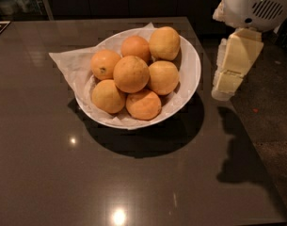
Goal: Pick orange from white bowl
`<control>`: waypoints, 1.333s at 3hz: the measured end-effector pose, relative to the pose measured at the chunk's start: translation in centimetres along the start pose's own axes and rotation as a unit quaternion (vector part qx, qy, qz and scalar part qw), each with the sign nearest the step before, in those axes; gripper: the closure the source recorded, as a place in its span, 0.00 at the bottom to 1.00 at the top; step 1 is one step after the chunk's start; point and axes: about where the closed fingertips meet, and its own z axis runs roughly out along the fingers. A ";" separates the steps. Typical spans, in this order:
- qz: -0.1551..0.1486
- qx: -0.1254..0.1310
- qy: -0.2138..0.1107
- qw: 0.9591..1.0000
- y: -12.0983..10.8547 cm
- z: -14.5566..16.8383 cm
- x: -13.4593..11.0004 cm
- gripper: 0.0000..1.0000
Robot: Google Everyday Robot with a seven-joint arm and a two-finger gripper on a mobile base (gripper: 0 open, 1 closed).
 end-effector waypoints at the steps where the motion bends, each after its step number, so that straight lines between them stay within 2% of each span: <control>1: -0.010 0.004 -0.023 1.000 -0.1 0.3 -1.5 0.00; 2: -0.050 -0.004 -0.037 0.998 0.2 1.6 -4.9 0.00; 3: -0.095 -0.018 -0.039 0.995 0.8 2.9 -8.2 0.00; 4: -0.124 -0.024 -0.034 0.991 1.2 3.7 -10.3 0.00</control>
Offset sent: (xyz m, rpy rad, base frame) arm 0.0141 0.0907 -0.0209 0.0370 0.0126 0.2290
